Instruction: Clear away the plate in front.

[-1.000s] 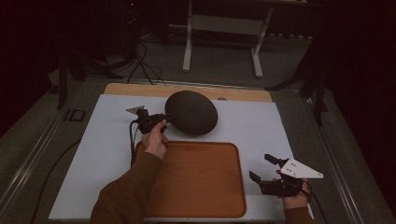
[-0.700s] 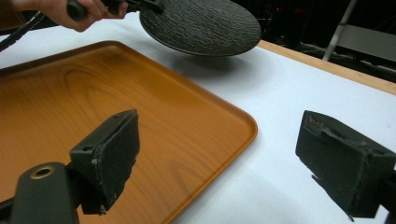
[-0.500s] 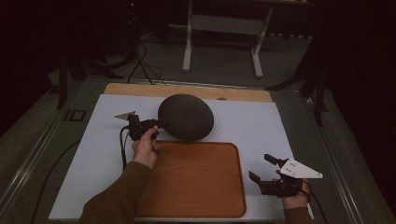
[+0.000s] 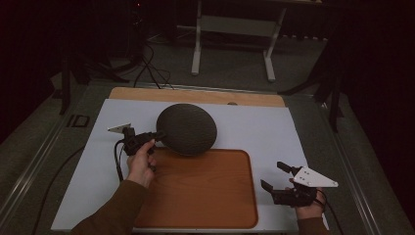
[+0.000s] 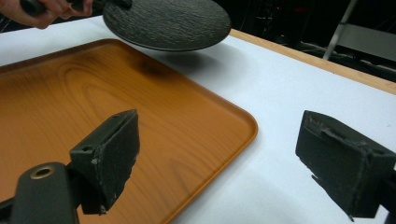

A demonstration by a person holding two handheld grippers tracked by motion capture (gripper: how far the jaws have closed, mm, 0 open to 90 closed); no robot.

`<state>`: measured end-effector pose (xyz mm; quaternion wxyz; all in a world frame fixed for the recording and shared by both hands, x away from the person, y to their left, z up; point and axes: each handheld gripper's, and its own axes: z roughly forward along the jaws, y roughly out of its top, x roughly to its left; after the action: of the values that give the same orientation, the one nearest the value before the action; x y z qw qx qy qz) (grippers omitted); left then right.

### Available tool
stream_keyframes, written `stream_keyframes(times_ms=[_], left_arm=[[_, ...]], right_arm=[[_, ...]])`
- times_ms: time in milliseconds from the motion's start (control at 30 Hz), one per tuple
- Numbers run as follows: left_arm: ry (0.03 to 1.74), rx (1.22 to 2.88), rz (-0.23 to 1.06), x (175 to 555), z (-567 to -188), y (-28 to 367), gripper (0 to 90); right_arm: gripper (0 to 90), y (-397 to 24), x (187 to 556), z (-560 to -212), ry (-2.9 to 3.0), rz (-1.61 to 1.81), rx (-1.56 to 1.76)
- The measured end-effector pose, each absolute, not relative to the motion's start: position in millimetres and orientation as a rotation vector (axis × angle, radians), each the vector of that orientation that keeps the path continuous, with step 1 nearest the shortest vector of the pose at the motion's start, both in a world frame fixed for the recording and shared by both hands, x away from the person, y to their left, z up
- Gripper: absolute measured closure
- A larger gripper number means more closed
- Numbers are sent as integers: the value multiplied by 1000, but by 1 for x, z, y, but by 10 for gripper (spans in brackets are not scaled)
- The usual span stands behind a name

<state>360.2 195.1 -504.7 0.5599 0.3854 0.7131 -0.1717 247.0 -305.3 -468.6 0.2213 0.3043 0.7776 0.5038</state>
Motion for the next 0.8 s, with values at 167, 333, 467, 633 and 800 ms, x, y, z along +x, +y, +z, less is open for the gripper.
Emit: stream_keyframes(times_ms=[167, 333, 467, 633, 800], left_arm=[[1672, 920, -415, 351, -506, 199, 839], [1670, 920, -424, 342, -509, 201, 839], [1675, 923, -425, 337, -510, 202, 837], [1666, 914, -435, 330, -512, 204, 837], [1654, 927, -432, 322, -509, 205, 836]], right_arm=[[135, -305, 247, -469, 2150, 1392, 843], [135, -305, 247, -469, 2152, 1392, 841], [135, -305, 247, -469, 2151, 1391, 842], [135, -304, 247, -469, 2152, 1390, 839], [135, -305, 246, -469, 2148, 1391, 840]])
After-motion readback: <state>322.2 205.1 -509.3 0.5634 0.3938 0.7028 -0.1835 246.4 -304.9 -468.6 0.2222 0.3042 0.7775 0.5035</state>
